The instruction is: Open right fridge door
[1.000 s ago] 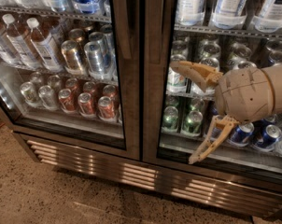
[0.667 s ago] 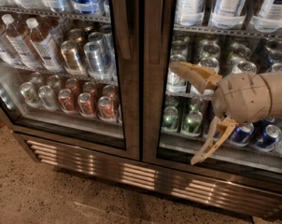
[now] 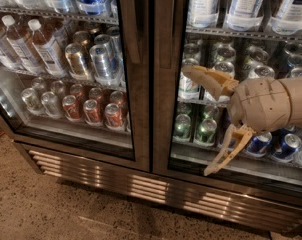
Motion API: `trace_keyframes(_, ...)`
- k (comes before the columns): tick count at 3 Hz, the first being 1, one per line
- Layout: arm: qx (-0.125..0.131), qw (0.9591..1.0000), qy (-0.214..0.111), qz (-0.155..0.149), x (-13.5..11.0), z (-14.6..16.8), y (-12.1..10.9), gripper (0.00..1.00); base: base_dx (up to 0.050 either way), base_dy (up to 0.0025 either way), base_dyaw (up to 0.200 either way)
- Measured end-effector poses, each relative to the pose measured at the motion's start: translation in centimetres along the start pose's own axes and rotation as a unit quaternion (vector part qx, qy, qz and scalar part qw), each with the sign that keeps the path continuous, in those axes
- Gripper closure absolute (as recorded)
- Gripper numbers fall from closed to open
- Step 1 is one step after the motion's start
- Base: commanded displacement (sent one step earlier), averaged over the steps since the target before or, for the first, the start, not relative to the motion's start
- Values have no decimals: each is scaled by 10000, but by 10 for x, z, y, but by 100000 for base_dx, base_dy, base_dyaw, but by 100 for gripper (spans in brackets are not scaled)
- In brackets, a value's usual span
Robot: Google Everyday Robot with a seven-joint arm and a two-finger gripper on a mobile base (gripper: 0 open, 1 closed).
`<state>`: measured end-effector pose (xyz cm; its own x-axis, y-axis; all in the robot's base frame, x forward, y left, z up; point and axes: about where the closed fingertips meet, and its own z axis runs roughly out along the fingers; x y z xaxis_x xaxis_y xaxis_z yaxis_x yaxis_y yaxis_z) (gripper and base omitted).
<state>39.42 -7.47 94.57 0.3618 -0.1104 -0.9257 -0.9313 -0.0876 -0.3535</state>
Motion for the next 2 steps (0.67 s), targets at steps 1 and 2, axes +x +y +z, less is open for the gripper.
trace_keyframes(1,523,9986,8,-108,-1,-5,-4,0,0,0,0)
trace_keyframes(2,1002,9947,55,-216,0,-11,-7,0,0,0,0)
